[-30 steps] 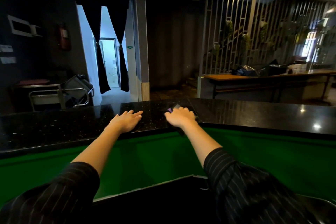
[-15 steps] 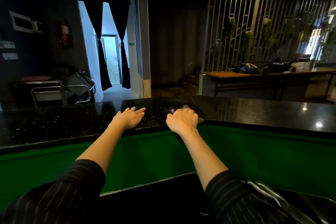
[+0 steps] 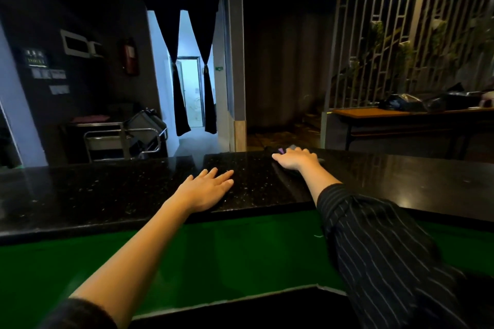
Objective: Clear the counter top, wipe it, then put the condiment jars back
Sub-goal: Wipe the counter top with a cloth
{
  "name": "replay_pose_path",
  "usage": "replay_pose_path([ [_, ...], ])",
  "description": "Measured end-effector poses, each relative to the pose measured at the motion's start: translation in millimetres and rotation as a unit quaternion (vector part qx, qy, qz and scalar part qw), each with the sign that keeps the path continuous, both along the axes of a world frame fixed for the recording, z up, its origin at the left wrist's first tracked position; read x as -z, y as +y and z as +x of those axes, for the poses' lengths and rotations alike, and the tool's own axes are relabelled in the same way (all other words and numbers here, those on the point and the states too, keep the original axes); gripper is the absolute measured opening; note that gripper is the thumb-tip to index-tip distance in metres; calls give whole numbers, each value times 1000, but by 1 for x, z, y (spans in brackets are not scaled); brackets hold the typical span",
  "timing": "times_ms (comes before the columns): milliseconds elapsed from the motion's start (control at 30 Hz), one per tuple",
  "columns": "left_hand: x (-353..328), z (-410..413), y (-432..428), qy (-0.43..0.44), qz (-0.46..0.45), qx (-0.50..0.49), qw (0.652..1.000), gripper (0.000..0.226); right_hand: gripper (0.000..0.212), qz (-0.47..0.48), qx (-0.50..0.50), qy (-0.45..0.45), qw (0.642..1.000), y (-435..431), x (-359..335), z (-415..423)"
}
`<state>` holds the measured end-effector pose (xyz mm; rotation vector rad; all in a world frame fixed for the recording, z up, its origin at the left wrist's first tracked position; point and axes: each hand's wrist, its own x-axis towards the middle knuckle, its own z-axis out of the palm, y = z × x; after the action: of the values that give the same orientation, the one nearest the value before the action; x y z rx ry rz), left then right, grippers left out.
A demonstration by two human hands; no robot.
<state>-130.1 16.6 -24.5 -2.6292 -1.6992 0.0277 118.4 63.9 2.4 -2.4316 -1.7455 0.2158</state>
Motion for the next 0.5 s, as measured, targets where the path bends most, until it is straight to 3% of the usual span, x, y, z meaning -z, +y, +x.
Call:
replay_pose_path([
  [300, -6, 5, -4, -3, -9, -32, 999, 50, 74, -24, -143, -7, 989, 18, -4, -64],
  [500, -9, 7, -14, -30, -22, -40, 999, 49, 71, -9, -148, 11, 989, 14, -2, -15],
])
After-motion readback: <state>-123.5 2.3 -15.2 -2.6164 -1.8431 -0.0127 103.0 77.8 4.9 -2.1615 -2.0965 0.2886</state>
